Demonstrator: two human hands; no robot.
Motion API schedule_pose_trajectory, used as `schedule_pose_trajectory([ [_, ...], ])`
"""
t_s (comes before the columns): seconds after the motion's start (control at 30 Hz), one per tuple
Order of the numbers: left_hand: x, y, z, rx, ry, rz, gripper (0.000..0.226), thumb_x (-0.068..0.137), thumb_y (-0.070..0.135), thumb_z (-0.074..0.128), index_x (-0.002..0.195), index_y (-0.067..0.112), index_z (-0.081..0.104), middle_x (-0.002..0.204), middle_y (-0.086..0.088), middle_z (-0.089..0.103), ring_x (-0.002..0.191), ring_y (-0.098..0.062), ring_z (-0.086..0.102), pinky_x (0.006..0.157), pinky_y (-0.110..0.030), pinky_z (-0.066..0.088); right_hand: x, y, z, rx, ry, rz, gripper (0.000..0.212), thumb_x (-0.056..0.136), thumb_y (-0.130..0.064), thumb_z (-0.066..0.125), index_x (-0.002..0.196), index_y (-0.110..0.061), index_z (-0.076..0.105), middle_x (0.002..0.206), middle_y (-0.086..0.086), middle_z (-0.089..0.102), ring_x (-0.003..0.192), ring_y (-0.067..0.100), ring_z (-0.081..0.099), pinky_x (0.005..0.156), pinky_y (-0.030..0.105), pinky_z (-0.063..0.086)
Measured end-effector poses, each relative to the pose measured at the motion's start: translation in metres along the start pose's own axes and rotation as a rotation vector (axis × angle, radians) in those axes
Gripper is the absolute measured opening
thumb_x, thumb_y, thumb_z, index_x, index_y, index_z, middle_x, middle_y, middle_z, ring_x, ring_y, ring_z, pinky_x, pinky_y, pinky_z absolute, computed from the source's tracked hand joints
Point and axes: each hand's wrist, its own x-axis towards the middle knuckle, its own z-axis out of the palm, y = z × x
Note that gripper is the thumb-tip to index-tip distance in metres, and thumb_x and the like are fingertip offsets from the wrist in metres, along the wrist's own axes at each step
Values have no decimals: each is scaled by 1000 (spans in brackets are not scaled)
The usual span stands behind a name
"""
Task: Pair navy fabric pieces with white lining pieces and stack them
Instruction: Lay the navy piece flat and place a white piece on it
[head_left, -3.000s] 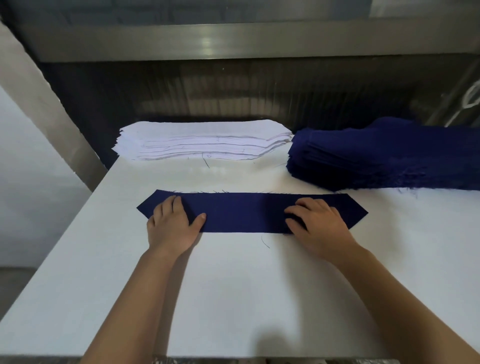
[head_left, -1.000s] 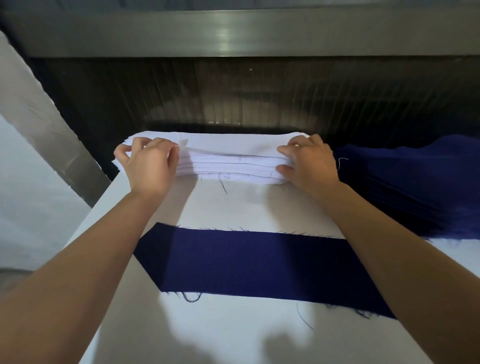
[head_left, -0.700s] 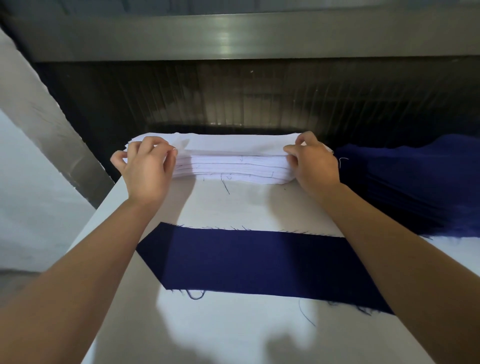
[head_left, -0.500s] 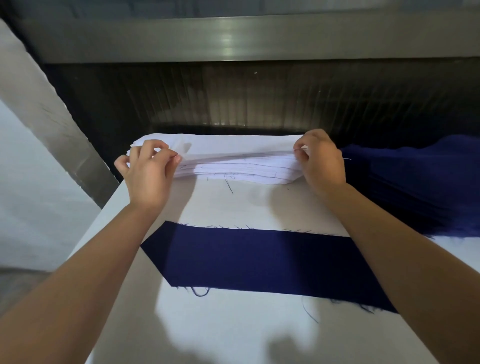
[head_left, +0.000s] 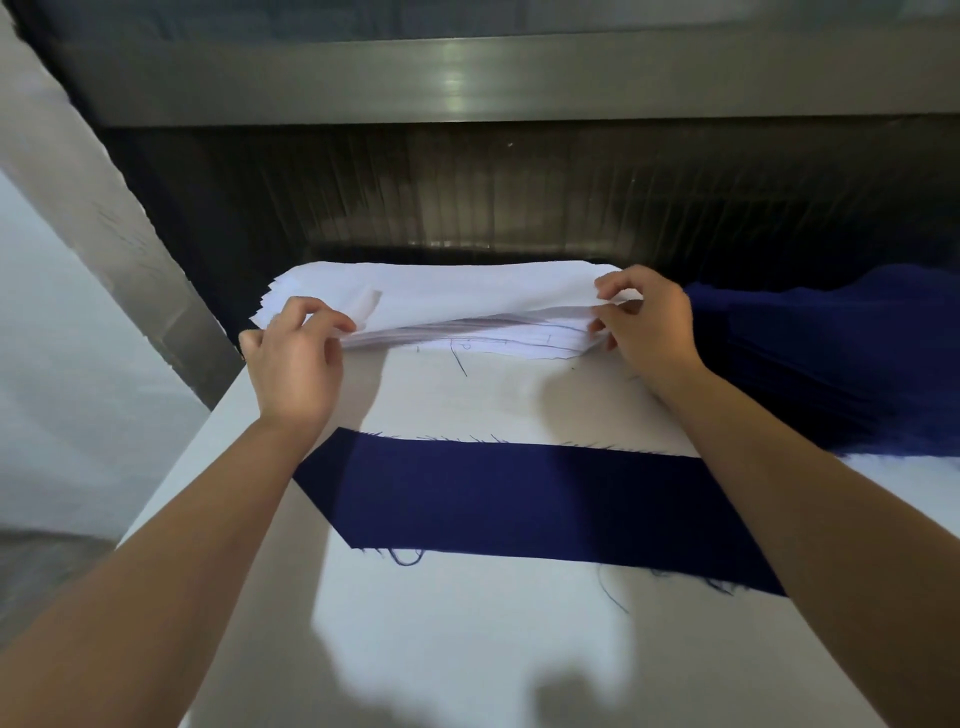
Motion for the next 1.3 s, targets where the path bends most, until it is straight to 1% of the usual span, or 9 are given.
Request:
schedule_pose_trajectory([
  [0.23,-15,2,-6,-279,-12,-114,21,96,4,49,103,12,67,123,-4,52,79,-24,61,76,-37,49,-12,6,-4,90,38,-43,32,83,5,54,70,-24,46,121,0,58,77,21,66,66,19,50],
  [0.37,-22,0,-7,-406,-3,-167,21,97,5,47,104,11,65,130,-4,45,68,8,57,86,-39,52,-20,5,-7,54,28,-156,34,84,5,53,71,-26,46,126,-3,56,90,15,61,72,12,46],
  [0.5,-28,-1,-10,-460,11,-134,22,94,-1,47,101,5,66,129,-4,46,90,25,45,85,-9,40,-33,2,-14,11,-16,-302,40,82,10,54,73,-27,45,126,-8,50,104,3,54,85,8,42],
  [0.63,-38,-4,-19,-506,-46,-104,25,92,-4,47,99,8,67,124,1,53,99,4,50,84,-8,38,-42,5,-23,18,-1,-336,44,85,8,53,80,-35,47,117,-8,56,98,-16,52,94,12,43],
  [0.7,-45,-5,-26,-498,-64,-59,27,90,-7,48,96,10,68,120,4,57,102,8,49,83,-6,37,-48,9,-30,7,-24,-360,45,85,8,53,81,-36,47,116,-8,58,102,-17,51,95,9,40],
  [1.0,-78,-8,-46,-497,-175,10,28,92,-6,50,98,13,69,104,24,59,93,6,52,79,0,35,-90,28,-64,-157,-122,-420,41,84,5,60,79,-35,49,115,-19,56,107,2,55,91,3,37],
  [1.1,-85,-5,-48,-508,-200,11,32,91,-9,50,96,17,69,100,24,60,95,3,54,83,0,35,-100,35,-70,-237,-148,-379,18,84,2,62,83,-15,57,114,-9,58,109,15,56,94,19,44],
  [1.2,-88,-4,-48,-467,-227,31,31,89,-10,52,98,12,71,98,17,62,99,-16,58,88,-13,38,-107,37,-76,-304,-151,-361,7,83,1,64,85,-4,60,110,2,64,103,22,59,92,31,45],
  [1.3,-92,-5,-52,-458,-250,67,31,89,-11,54,99,12,72,99,18,63,100,-20,59,89,-24,41,-116,38,-85,-365,-140,-388,8,81,2,66,83,-5,61,102,3,66,94,18,60,84,17,43],
])
